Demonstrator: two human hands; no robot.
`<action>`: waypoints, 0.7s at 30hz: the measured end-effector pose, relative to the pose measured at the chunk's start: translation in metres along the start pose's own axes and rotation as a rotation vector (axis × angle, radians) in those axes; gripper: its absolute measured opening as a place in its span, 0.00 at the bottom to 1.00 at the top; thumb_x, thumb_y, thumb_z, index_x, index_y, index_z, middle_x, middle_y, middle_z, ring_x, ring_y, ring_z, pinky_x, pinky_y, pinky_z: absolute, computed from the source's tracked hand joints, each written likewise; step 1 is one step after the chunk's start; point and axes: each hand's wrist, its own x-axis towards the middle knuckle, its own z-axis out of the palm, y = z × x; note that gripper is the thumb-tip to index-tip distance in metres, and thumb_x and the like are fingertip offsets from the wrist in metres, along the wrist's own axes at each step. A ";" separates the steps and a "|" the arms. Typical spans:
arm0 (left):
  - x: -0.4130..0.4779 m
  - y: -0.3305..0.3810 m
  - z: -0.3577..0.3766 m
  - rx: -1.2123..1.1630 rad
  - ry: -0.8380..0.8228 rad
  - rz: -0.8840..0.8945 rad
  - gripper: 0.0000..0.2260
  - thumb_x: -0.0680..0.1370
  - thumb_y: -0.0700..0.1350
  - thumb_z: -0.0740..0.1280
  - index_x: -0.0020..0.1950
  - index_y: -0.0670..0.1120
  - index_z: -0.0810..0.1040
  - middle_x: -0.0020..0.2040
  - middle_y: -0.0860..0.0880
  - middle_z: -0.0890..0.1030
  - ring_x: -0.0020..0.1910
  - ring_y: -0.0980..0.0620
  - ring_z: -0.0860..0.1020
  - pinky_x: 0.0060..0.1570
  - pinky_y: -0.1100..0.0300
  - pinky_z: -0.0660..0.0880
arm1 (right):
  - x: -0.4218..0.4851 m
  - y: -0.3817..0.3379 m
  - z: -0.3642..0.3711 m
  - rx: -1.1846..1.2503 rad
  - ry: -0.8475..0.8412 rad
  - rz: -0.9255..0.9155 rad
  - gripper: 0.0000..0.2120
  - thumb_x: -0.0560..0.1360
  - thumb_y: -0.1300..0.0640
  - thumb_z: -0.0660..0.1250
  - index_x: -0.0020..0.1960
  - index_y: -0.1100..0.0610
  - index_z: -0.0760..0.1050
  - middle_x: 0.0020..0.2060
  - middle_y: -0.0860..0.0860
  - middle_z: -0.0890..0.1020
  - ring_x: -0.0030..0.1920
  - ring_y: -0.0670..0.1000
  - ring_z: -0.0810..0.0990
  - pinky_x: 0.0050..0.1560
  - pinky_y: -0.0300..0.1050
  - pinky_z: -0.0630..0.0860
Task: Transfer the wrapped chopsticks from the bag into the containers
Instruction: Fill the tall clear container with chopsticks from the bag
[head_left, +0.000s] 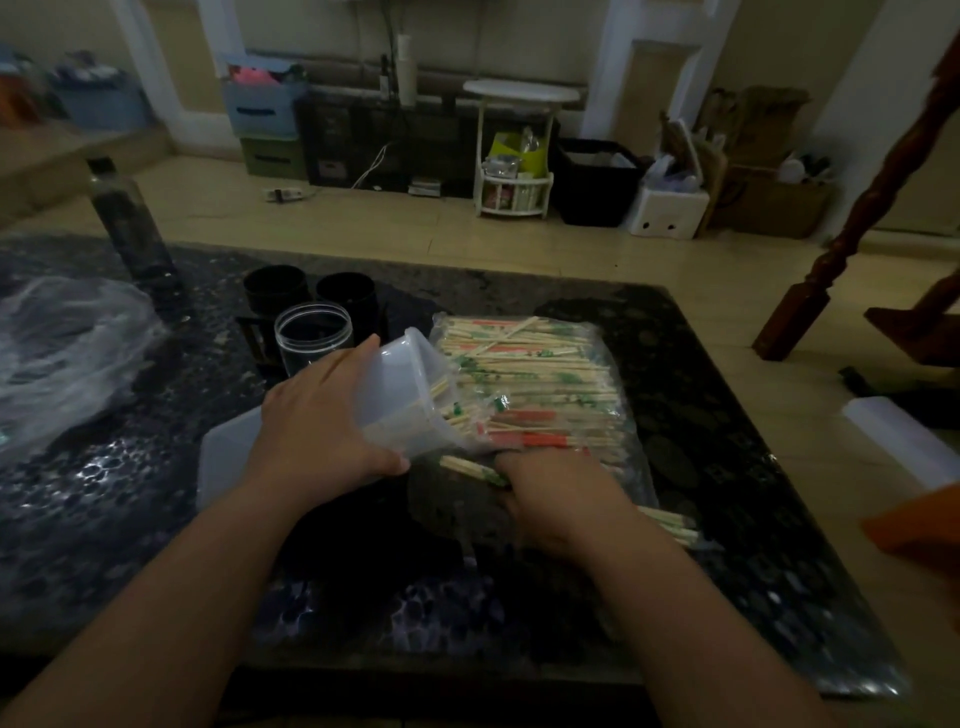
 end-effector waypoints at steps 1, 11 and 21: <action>0.000 0.000 0.001 0.003 -0.003 0.001 0.57 0.57 0.60 0.80 0.79 0.58 0.51 0.77 0.54 0.61 0.74 0.50 0.61 0.69 0.48 0.58 | -0.001 0.001 -0.007 0.008 0.011 -0.022 0.17 0.79 0.47 0.60 0.67 0.45 0.71 0.61 0.53 0.79 0.57 0.58 0.78 0.55 0.51 0.76; 0.001 0.001 0.006 -0.002 -0.033 0.028 0.58 0.50 0.71 0.66 0.79 0.57 0.53 0.76 0.53 0.63 0.73 0.50 0.62 0.67 0.49 0.59 | -0.021 -0.004 -0.041 -0.011 0.492 -0.123 0.09 0.76 0.42 0.61 0.43 0.47 0.69 0.40 0.47 0.79 0.39 0.52 0.76 0.36 0.46 0.62; -0.003 -0.001 0.002 -0.003 -0.026 0.045 0.57 0.54 0.67 0.73 0.78 0.59 0.53 0.76 0.53 0.63 0.74 0.51 0.61 0.68 0.49 0.57 | -0.015 0.008 -0.015 0.091 1.241 -0.299 0.18 0.80 0.53 0.63 0.32 0.58 0.75 0.34 0.54 0.78 0.35 0.55 0.73 0.36 0.50 0.67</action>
